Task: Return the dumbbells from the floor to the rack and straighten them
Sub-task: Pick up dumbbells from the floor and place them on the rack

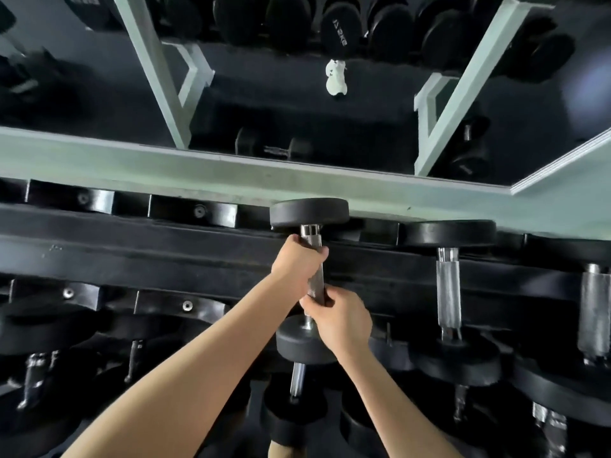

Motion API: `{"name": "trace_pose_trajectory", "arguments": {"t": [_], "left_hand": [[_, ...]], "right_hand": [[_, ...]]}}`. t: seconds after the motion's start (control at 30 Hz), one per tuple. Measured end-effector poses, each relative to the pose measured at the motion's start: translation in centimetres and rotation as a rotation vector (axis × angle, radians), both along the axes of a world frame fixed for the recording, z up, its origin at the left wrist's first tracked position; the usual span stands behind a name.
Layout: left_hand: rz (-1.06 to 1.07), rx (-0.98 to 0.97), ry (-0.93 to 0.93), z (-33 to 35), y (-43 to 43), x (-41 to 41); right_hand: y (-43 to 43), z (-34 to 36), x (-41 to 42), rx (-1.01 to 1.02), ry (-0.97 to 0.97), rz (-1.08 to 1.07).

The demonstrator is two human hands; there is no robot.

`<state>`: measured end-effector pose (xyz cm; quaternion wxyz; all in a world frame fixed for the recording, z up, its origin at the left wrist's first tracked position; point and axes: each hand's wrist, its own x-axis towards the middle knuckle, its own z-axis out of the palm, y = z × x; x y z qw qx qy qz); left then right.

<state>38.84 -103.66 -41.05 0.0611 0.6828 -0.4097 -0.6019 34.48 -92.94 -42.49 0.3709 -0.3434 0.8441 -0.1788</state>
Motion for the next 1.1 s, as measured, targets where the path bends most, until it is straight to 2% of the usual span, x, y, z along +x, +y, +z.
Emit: {"name": "trace_pose_trajectory", "arguments": {"t": [0.4,0.57,0.67,0.77,0.87,1.1], "left_hand": [[-0.044,-0.108,0.021,2.3,1.6,1.1],[-0.009,-0.324,-0.138,4.0,4.7,3.3],[0.093,-0.376,-0.132,4.4,8.3,6.3],[0.243,-0.371,-0.026,4.4,13.3,10.1],[0.32,-0.279,0.061,4.2,19.6,13.9],[0.418,-0.078,0.052,3.4,34.7,22.3]], "right_hand": [[0.2,2.1,0.4,0.026,-0.051,0.023],[3.3,4.5,-0.1,-0.065,0.069,-0.019],[7.6,5.6,0.2,-0.163,0.121,-0.051],[13.0,5.8,1.3,-0.205,0.13,-0.002],[18.7,5.2,3.1,-0.148,0.076,0.056],[31.0,1.9,10.3,0.072,-0.038,0.306]]}}
